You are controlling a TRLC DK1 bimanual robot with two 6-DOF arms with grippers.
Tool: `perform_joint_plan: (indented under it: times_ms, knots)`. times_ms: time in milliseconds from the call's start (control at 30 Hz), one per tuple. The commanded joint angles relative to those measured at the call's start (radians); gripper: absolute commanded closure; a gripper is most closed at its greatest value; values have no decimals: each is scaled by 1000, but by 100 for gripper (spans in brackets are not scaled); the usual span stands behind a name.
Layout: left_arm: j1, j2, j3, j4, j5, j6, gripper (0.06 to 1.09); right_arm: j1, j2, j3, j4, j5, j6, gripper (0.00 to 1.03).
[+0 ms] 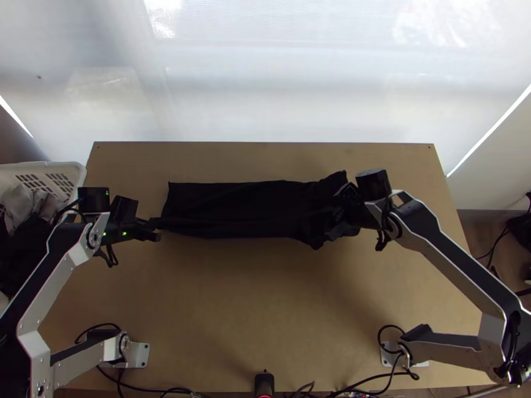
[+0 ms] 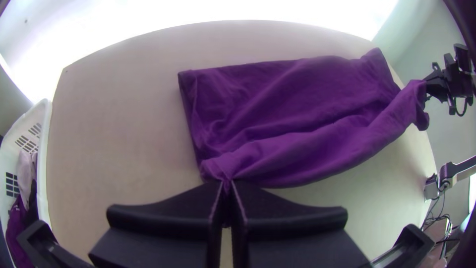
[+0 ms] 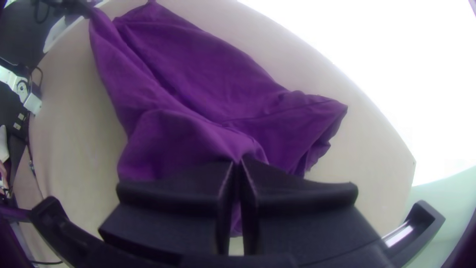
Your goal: Fold the t-shirt
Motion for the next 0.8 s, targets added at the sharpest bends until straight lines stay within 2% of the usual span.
perform_joint_plan:
  times_ms: [0, 767]
  knots:
    - [-3, 100, 83, 23, -27, 11, 105, -31, 83, 73, 21, 0, 2, 100]
    - [-10, 414, 325, 92, -90, 8, 105, -115, 408, 346, 55, -1, 11, 100]
